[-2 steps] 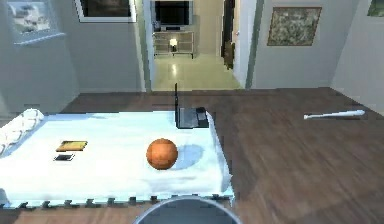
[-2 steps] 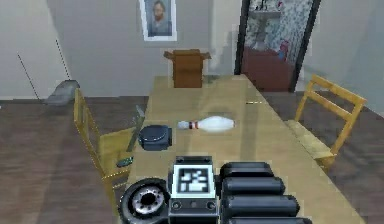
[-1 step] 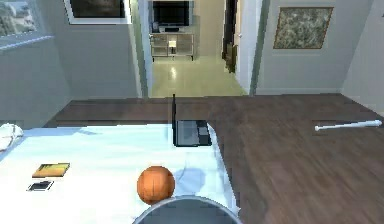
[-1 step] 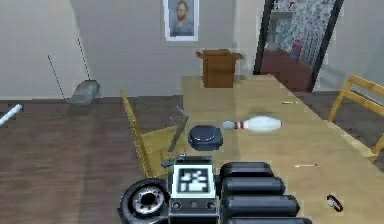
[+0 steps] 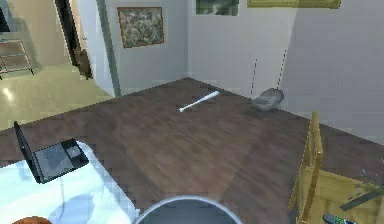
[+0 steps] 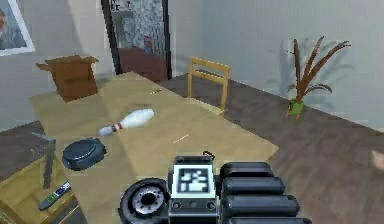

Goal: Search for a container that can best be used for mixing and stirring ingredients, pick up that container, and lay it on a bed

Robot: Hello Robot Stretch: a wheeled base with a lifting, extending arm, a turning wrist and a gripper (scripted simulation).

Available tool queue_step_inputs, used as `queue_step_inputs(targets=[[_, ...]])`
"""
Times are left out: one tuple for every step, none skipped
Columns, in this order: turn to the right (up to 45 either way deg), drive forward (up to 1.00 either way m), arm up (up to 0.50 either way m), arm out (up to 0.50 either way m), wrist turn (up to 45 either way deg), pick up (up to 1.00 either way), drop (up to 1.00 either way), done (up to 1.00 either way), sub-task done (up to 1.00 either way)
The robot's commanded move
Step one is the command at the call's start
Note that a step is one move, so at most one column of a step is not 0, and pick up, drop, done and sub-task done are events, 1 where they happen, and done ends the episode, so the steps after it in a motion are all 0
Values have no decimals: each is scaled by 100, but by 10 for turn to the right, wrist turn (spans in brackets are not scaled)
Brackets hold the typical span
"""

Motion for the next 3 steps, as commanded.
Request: queue_step_inputs(targets=[[0,85,0,0,0,0,0,0,0],[-240,0,0,0,0,0,0,0,0],[0,100,0,0,0,0,0,0,0]])
